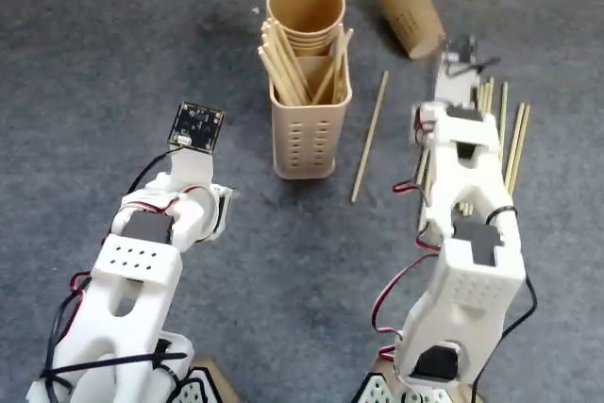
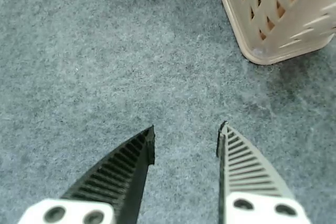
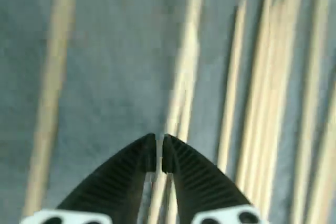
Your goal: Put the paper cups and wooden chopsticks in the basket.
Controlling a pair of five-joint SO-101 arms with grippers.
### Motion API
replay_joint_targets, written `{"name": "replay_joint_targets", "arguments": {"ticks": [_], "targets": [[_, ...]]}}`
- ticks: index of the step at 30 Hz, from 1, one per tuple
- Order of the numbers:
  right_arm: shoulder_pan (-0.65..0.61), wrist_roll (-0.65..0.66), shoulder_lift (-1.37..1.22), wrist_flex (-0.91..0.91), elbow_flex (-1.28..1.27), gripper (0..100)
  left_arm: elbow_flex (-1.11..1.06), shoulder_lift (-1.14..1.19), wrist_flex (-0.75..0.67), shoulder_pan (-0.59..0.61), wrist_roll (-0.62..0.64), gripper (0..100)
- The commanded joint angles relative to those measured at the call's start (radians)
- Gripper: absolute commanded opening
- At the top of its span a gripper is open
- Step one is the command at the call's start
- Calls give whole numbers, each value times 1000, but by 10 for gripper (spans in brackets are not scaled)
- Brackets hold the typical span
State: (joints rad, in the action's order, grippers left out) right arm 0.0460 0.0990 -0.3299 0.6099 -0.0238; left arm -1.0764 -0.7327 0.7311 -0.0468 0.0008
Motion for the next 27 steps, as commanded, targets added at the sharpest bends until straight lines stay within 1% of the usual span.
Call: {"name": "replay_joint_targets", "arguments": {"ticks": [1,4,7,11,13,15,17,20,22,25,27], "targets": [[-16,-8,298,-16,62,33,4,-22,-18,-15,-8,204],[-91,-8,510,-18,64,4,4,-22,-18,-15,-8,204],[-183,-8,682,-19,61,5,4,-22,-18,-15,-8,204],[-288,-9,857,-18,58,5,4,-22,-18,-15,-8,204],[-312,-9,909,-13,33,5,4,-22,-18,-15,-8,204],[-278,-2,949,10,-48,5,4,-22,-18,-15,-8,204],[-205,-2,957,90,-128,5,4,-22,-18,-15,-8,204],[-128,0,908,119,-297,16,4,-22,-18,-15,-8,204],[-96,0,826,73,-420,63,4,-22,-18,-15,-8,204],[-73,0,667,-67,-549,146,4,-22,-18,-15,-8,204],[-68,0,556,-150,-562,159,4,-22,-18,-15,-8,204]]}}
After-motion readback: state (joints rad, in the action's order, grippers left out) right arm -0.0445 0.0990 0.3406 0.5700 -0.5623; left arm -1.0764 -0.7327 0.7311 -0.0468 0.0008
